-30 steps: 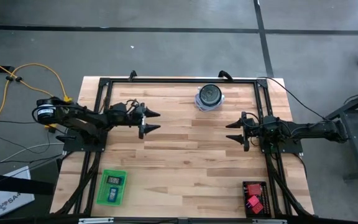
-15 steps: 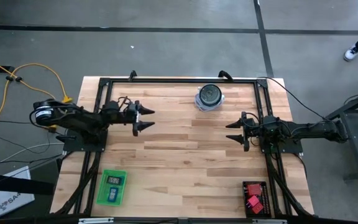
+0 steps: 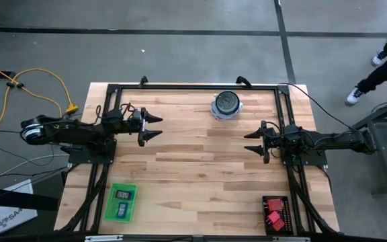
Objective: Pick & Place Office items
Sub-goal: Return to Home Position
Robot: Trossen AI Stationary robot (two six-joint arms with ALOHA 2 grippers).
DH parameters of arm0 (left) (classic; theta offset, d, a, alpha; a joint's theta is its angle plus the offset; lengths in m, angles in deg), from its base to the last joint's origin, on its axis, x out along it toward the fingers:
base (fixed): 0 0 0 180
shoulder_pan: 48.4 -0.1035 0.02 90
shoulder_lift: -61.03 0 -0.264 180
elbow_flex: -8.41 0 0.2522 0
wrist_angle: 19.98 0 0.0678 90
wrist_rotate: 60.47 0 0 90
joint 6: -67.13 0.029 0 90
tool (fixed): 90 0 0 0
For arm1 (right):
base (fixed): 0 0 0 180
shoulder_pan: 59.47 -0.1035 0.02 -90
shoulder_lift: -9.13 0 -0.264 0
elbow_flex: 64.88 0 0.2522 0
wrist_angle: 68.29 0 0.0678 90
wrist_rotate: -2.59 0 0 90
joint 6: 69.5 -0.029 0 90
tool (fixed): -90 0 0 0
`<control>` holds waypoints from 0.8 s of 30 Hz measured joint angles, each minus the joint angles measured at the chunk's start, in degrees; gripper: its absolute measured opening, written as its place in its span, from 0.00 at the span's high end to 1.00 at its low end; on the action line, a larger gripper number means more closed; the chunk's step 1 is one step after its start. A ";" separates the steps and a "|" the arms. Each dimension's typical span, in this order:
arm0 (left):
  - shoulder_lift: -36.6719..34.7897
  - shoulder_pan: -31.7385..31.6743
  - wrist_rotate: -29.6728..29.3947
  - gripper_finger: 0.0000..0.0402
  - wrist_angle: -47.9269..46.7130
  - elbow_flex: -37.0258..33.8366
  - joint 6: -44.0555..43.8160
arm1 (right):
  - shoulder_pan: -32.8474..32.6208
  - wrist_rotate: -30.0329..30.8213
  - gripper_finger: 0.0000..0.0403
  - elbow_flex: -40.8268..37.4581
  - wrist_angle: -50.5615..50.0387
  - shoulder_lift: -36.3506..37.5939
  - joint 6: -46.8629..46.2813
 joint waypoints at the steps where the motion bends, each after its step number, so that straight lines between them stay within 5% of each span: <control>1: -0.96 0.00 -0.07 0.21 -1.46 -0.01 0.00 | 0.00 0.00 0.46 0.00 -0.02 -0.01 -0.01; 24: -31.59 -2.56 -0.26 0.21 -38.17 -0.09 -0.28 | 0.00 0.00 0.46 0.01 0.00 -0.01 -0.02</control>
